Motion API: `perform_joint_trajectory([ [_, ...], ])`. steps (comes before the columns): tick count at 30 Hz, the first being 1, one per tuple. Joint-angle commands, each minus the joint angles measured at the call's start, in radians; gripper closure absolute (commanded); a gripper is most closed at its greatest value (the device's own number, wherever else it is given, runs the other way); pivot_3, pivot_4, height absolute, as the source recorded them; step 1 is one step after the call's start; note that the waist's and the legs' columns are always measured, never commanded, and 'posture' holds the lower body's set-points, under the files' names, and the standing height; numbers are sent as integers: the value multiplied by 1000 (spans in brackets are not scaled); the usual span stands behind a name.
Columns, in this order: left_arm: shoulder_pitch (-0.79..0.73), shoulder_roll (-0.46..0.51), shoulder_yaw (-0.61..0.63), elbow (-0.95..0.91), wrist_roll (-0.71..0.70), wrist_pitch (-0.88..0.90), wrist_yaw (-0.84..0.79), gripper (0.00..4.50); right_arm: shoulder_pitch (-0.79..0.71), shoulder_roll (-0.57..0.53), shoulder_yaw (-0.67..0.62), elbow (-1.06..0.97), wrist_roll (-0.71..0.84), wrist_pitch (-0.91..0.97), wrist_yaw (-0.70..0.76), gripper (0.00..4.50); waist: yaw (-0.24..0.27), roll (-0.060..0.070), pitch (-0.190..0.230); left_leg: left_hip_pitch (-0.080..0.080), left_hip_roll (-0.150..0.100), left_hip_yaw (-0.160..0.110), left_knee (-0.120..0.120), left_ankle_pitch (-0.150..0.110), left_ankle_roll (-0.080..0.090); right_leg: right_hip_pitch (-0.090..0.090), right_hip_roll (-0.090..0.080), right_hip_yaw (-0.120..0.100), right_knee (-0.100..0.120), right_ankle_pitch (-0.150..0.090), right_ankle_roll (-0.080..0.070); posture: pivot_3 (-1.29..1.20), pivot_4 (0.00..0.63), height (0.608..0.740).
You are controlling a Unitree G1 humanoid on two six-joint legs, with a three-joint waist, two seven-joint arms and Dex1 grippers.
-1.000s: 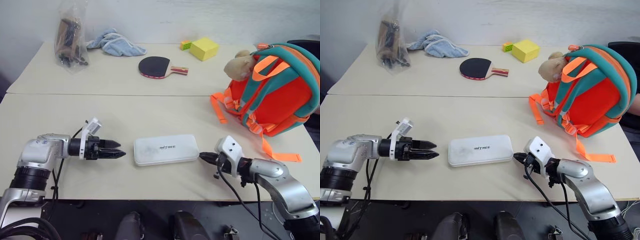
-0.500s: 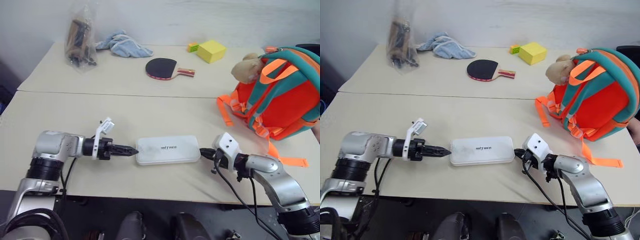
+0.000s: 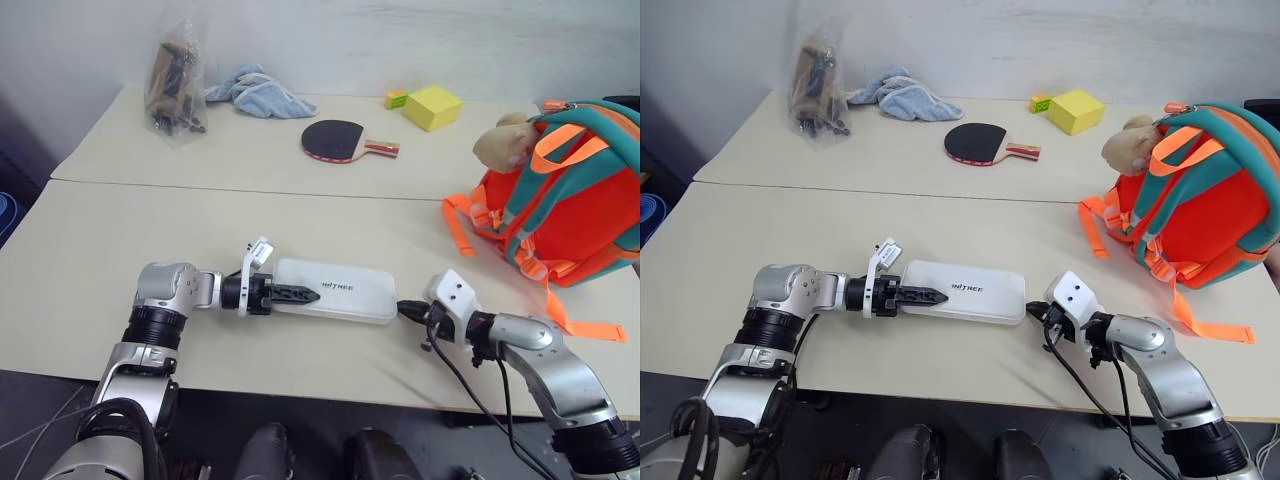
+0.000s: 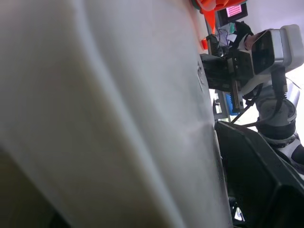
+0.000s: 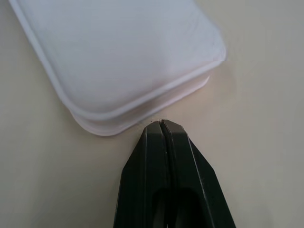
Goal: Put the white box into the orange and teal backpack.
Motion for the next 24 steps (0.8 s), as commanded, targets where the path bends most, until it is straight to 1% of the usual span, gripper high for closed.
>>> perform_joint_trajectory([
  [1, 11, 36, -15, -28, -20, 21, -16, 2719, 36, -1, -30, -33, 4, -22, -9, 4500, -5, -2, 1, 0, 0, -1, 0, 0, 0, 0, 0, -1, 0, 0, 0, 0, 150, 740],
  [3, 11, 51, -14, -42, -34, 30, -19, 3044, 53, 5, -41, -41, 6, -25, -24, 4500, -10, -2, 1, -1, 0, -3, 0, 0, -1, 1, 0, -2, -1, 0, 0, 0, 150, 740],
  [4, 14, 59, -12, -54, -45, 36, -25, 3093, 62, 8, -46, -46, 7, -25, -32, 4500, -13, -3, 1, -1, 0, -3, 0, 0, -1, 2, 0, -3, -2, 0, 0, 0, 150, 740],
  [10, 46, 93, 29, -135, -119, 58, -53, 3096, 158, 33, -122, -133, 32, -3, -92, 4500, -16, -3, 2, -2, 1, -7, -3, 2, -3, 1, 1, -6, -4, 0, 0, 0, 150, 740],
  [11, 45, 83, 67, -144, -138, 64, -39, 3096, 190, 44, -164, -165, 59, 21, -109, 4330, -15, -2, 2, -2, 1, -7, -3, 2, -3, 1, 1, -6, -4, 0, 0, 0, 150, 740],
  [13, 39, 56, 136, -160, -153, 64, 15, 3096, 250, 67, -265, -237, 129, 73, -138, 3933, -12, -3, 2, -3, 1, -9, -4, 2, -4, 0, 1, -7, -5, 0, 0, 0, 150, 740],
  [16, 26, 20, 171, -192, -114, 39, 133, 3108, 287, 103, -430, -328, 230, 162, -215, 2997, -12, -2, 2, -6, 1, -11, -3, 3, -4, 0, 1, -10, -6, 0, 0, 0, 150, 740],
  [17, 10, -5, 215, -187, -118, 44, 181, 3108, 280, 116, -490, -355, 284, 199, -246, 2623, -12, -2, 2, -6, 1, -11, -3, 3, -4, 0, 0, -10, -6, 0, 0, 0, 150, 740],
  [18, -10, -24, 263, -181, -132, 57, 216, 3108, 259, 127, -549, -375, 345, 236, -282, 2347, -12, -3, 2, -6, 0, -11, -3, 3, -4, 0, 0, -10, -6, 0, 0, 0, 150, 740],
  [20, -39, -46, 335, -197, -166, 82, 259, 3108, 205, 132, -635, -383, 424, 288, -344, 1650, -14, -4, 4, -6, 0, -12, -3, 4, -3, 0, 0, -10, -6, 0, 0, 0, 150, 740],
  [22, -57, -43, 393, -238, -223, 115, 254, 3108, 122, 122, -686, -328, 453, 323, -407, 1006, -19, -5, 4, -6, 0, -12, -5, 4, -5, -1, 0, -11, -6, 0, 0, 0, 150, 740],
  [24, -67, -37, 430, -267, -266, 140, 249, 3108, 61, 116, -711, -276, 468, 345, -449, 322, -22, -5, 4, -6, 0, -12, -8, 6, -8, -2, 1, -11, -6, 0, 0, 0, 150, 740],
])
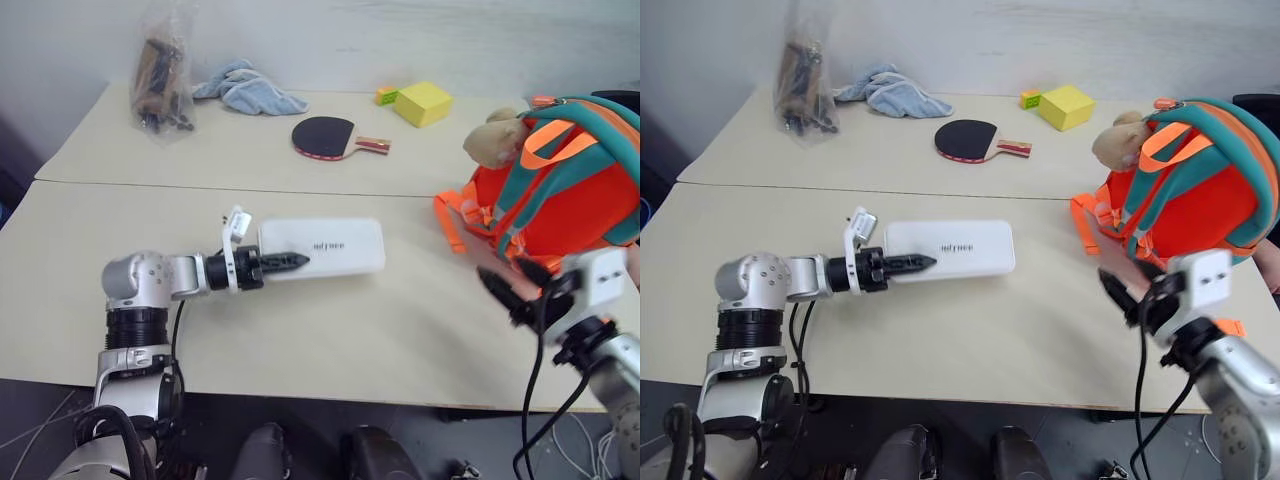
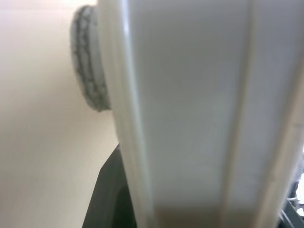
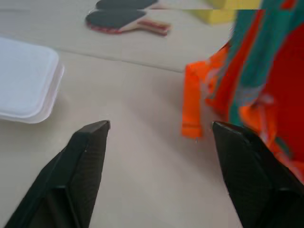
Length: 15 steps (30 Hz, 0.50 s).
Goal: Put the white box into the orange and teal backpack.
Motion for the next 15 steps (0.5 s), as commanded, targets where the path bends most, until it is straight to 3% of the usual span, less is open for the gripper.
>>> perform_joint_trajectory([
  [1, -43, 22, 107, -96, -126, 37, -20, 3108, -112, -18, -61, 90, 40, 41, -98, 39, 2, 0, 0, 0, 0, 0, -2, 1, -1, -1, 0, 0, 0, 0, 0, 0, 150, 740],
  [6, -72, 45, 157, -90, -155, -26, -3, 3108, -325, -17, 20, 296, 16, 24, -123, 39, 1, 1, 1, 0, 1, 0, -5, 5, -4, -3, 2, 1, 0, 0, 0, 0, 150, 740],
  [12, -103, 40, 155, -82, -146, -115, 61, 3108, -545, 11, 135, 595, -93, -139, -87, 39, 2, 1, 1, -2, 0, 1, -4, 6, -3, -4, 2, 1, 0, 0, 0, 0, 150, 740],
  [15, -89, 49, 129, -110, -143, -144, 69, 3108, -587, 10, 158, 667, -114, -210, -39, 620, 6, 1, 1, -10, 0, 1, -3, 6, -2, -13, 2, 1, 2, 0, 0, 0, 150, 740],
])
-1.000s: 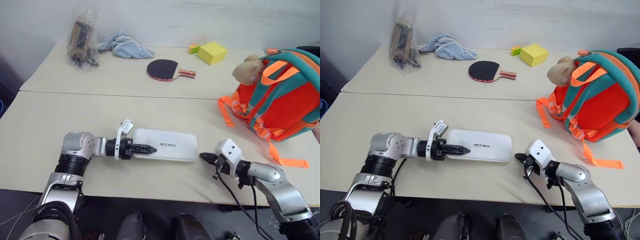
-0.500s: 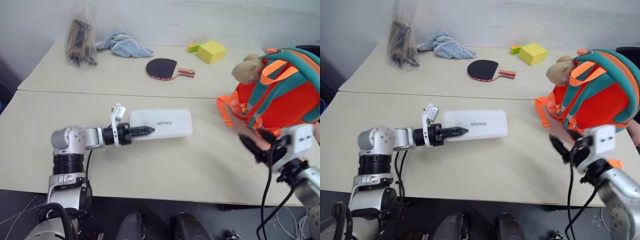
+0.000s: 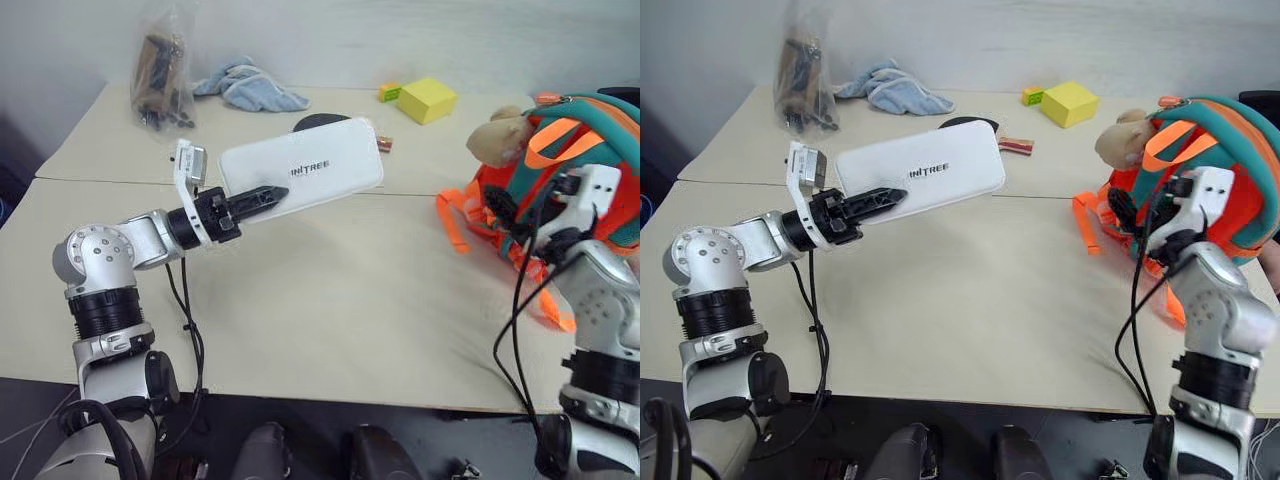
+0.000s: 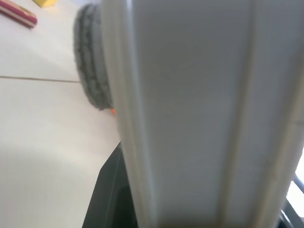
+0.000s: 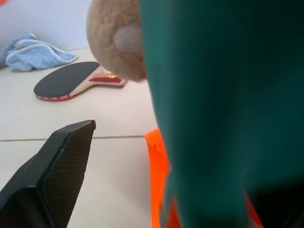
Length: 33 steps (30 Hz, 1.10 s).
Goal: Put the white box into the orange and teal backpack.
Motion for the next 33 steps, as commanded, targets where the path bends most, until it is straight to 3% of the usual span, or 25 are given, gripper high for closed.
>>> perform_joint_trajectory([
  [1, -4, 15, -4, -61, -22, -44, 5, 3108, -25, -12, 12, 33, -15, -84, 63, 949, 2, 0, 0, -4, 0, 0, 1, 0, 0, -4, 0, 0, 5, 0, 0, 0, 150, 740],
  [3, 1, 17, -2, -70, -29, -55, 14, 3108, -20, -20, 26, 29, -7, -88, 97, 1796, 0, 0, 0, -5, 0, 0, 1, 0, 1, -4, 0, 0, 5, 0, 0, 0, 150, 740],
  [8, -18, 17, 18, -48, -25, -99, 48, 3108, 12, -48, 62, -56, 47, -48, 223, 3315, -2, 0, 0, -6, 0, 0, 2, 0, 1, -4, 0, 0, 5, 0, 0, 0, 150, 740],
  [11, -39, 25, 7, -16, -8, -139, 55, 3108, 26, -88, 81, -192, 165, 47, 329, 4414, -4, 0, 0, -5, 1, 0, 2, 0, 1, -5, 1, 0, 7, 0, 0, 0, 150, 740],
  [16, -69, 50, -45, 13, -1, -202, -7, 3108, 70, -209, 71, -441, 428, 234, 470, 4464, -1, 0, 1, -4, 1, -1, 1, 1, 0, -5, 2, 0, 6, 0, 0, 0, 150, 740],
  [23, -159, 64, -69, 109, -6, -297, -116, 3108, 116, -369, -34, -562, 786, 378, 516, 4464, 4, -3, 4, -5, 1, -2, 2, 1, 0, -3, 0, -2, 4, 0, 0, 0, 150, 740],
  [29, -205, 100, -126, 109, -33, -320, -334, 3108, 243, -473, -92, -590, 854, 397, 545, 4464, 4, -7, 6, -7, 1, -6, 1, 1, 1, -2, 0, -5, 1, 0, 0, 0, 150, 740],
  [33, -187, 164, -264, 115, 66, -407, -507, 3108, 285, -489, -103, -590, 860, 383, 531, 4464, 2, -7, 6, -7, 0, -6, 2, 1, 1, -2, 0, -5, -2, 0, 0, 0, 150, 740],
])
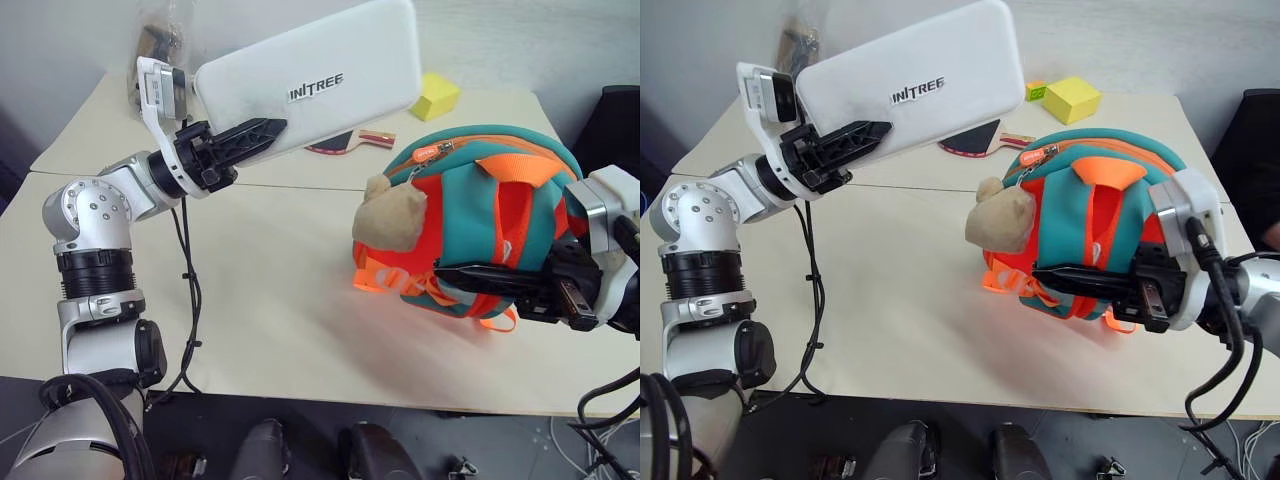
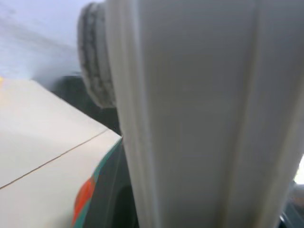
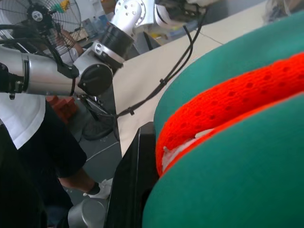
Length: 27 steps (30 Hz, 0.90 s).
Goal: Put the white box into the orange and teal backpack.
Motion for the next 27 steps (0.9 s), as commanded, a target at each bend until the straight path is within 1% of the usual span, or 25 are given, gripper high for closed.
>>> perform_joint_trajectory([
  [1, -3, 57, -105, -11, 88, -113, -159, 3108, 18, -17, -54, -15, 38, -23, -7, 4464, 0, 0, 0, 0, 0, 0, 0, 0, 0, 0, 0, 0, 0, 0, 0, 0, 150, 740],
  [4, -22, 79, -215, 62, 214, -268, -261, 3108, 53, -27, -70, -17, 32, -27, 6, 4464, 1, 0, 0, 1, 0, -1, 0, 1, 0, 0, 0, 0, 1, 0, 0, 0, 150, 740],
  [6, -65, 54, -260, 163, 308, -408, -271, 3108, 70, -31, -74, -20, 25, -32, 14, 4464, 4, 0, 0, 1, 0, -1, 2, 1, 1, 1, 0, 0, 1, 0, 0, 0, 150, 740],
  [8, -125, 27, -273, 260, 352, -484, -284, 3108, 82, -34, -82, -24, 34, -33, 15, 4464, 10, -1, 0, 0, -1, -2, 3, 1, 2, 2, -1, -1, 1, 0, 0, 0, 150, 740],
  [14, -228, 9, -287, 409, 427, -590, -382, 3108, 108, -34, -96, -35, 46, -41, 7, 4464, 21, -1, 1, -4, -2, -3, 4, 0, 5, 0, -3, -3, 1, 0, 0, 0, 150, 740],
  [17, -283, 13, -272, 490, 444, -605, -413, 3108, 129, -35, -104, -46, 50, -48, 4, 4464, 24, -1, 1, -10, -2, -5, 7, 0, 5, -5, -2, -5, 6, 0, 0, 0, 150, 740],
  [19, -311, 15, -265, 526, 443, -582, -449, 3108, 146, -37, -114, -53, 49, -51, 7, 4464, 25, -1, 1, -11, -2, -6, 8, 0, 5, -6, -3, -5, 7, 0, 0, 0, 150, 740],
  [20, -321, 16, -262, 538, 443, -570, -461, 3108, 151, -38, -118, -55, 50, -52, 8, 4464, 25, -1, 1, -11, -2, -6, 9, 0, 5, -6, -3, -5, 8, 0, 0, 0, 150, 740],
  [22, -325, 12, -273, 556, 469, -604, -465, 3108, 156, -40, -124, -55, 54, -53, 6, 4464, 24, -1, 1, -11, -2, -6, 10, 0, 5, -5, -3, -6, 9, 0, 0, 0, 150, 740],
  [27, -291, -24, -304, 523, 499, -652, -495, 3108, 137, -50, -123, -49, 83, -57, -12, 4464, 25, -1, 1, -11, -2, -7, 11, 0, 5, -5, -3, -6, 9, 0, 0, 0, 150, 740],
])
